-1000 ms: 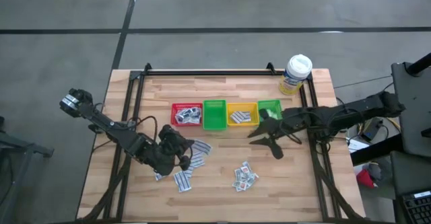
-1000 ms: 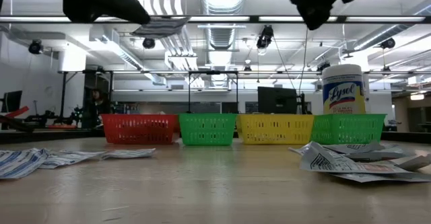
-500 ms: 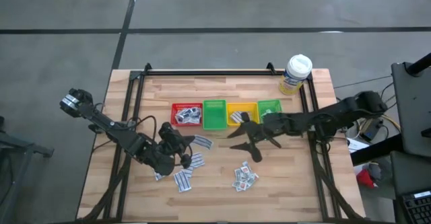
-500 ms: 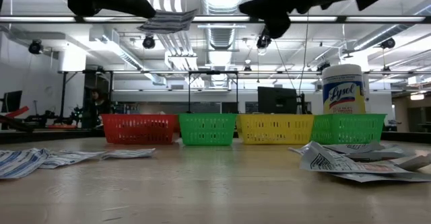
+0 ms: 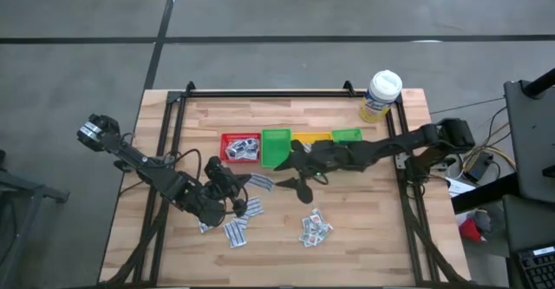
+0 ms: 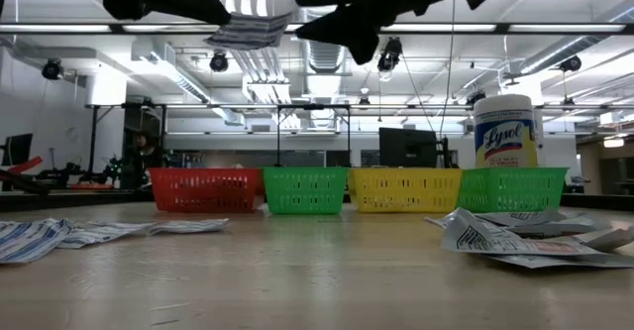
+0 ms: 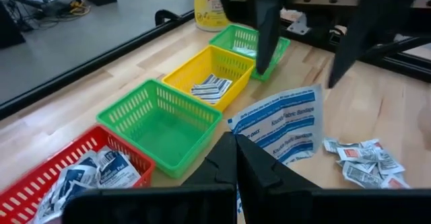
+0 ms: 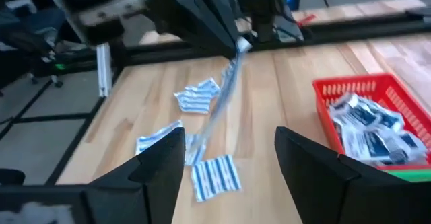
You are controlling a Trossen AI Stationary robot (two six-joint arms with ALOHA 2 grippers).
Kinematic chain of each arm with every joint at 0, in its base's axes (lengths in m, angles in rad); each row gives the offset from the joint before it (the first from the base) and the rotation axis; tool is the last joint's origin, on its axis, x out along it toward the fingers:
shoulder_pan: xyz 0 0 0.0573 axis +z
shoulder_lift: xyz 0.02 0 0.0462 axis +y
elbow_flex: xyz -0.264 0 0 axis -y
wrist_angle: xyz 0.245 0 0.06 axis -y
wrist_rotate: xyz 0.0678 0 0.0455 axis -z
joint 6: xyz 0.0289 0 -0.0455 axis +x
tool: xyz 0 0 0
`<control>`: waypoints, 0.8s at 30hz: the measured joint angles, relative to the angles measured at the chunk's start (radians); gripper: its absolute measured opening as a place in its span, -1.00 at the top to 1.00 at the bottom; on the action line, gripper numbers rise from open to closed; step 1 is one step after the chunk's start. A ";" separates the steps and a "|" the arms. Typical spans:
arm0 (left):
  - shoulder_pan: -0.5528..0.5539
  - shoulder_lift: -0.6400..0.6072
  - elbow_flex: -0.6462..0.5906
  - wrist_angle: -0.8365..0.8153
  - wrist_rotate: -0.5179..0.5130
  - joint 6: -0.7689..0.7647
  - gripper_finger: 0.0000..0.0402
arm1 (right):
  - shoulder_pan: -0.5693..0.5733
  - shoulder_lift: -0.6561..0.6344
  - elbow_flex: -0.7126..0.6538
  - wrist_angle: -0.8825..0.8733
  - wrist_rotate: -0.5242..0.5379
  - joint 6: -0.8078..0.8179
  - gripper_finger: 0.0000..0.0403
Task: Pick & Place First Aid Supplies
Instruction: Put the blue bandage into the yellow basket
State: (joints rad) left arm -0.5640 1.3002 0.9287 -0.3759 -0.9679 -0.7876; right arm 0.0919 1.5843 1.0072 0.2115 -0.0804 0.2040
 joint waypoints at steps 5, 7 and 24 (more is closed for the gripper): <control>0.000 0.008 0.000 0.001 -0.012 0.010 1.00 | -0.001 0.057 0.092 -0.073 -0.011 -0.001 -0.15; 0.000 0.011 -0.002 -0.001 -0.015 0.010 1.00 | -0.001 0.078 0.131 -0.120 -0.011 -0.008 -0.15; -0.003 0.018 -0.002 0.002 -0.019 0.014 1.00 | -0.045 0.151 0.229 -0.216 -0.042 -0.005 -0.07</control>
State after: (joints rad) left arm -0.5667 1.3178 0.9264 -0.3735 -0.9872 -0.7737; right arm 0.0467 1.7352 1.2358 -0.0040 -0.1228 0.1987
